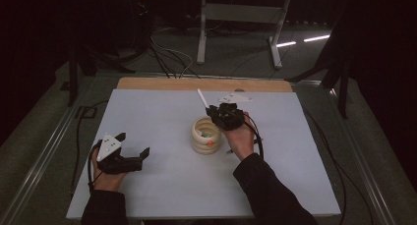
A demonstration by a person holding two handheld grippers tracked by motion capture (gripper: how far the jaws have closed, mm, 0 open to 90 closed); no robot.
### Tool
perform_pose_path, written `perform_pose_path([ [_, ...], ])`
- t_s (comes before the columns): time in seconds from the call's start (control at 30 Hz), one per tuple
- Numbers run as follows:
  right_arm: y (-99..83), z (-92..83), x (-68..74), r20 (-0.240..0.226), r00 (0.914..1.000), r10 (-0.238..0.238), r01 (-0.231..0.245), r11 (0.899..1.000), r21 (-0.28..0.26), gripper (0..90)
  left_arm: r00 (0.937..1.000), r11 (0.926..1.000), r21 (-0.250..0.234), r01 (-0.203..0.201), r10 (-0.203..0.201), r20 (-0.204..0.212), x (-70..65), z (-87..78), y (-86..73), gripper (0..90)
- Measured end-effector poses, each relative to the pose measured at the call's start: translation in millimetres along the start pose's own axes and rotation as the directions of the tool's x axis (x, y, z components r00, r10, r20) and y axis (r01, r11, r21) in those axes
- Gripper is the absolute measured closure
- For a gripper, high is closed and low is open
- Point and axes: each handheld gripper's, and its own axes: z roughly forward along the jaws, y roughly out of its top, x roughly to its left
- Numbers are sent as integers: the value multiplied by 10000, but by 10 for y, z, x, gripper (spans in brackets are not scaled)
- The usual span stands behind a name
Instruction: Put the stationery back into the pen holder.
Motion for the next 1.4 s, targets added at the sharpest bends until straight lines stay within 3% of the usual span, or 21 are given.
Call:
perform_pose_path([
  [0.63, -196, 209, 92, -311, 9994, -133, 147, 9988, 474, 791, 10000, 10000, 16, -4, 4, -4, 0, 0, -3, 2],
  [0.9, -227, 249, 93, -465, 9986, -269, 306, 9962, 811, 790, 10000, 10000, 27, 5, -5, -11, 0, 1, -5, 2],
  [1.4, -234, 262, 88, -600, 9975, -377, 431, 9948, 920, 785, 10000, 10000, 47, -10, 10, -46, -4, 4, -5, 2],
])
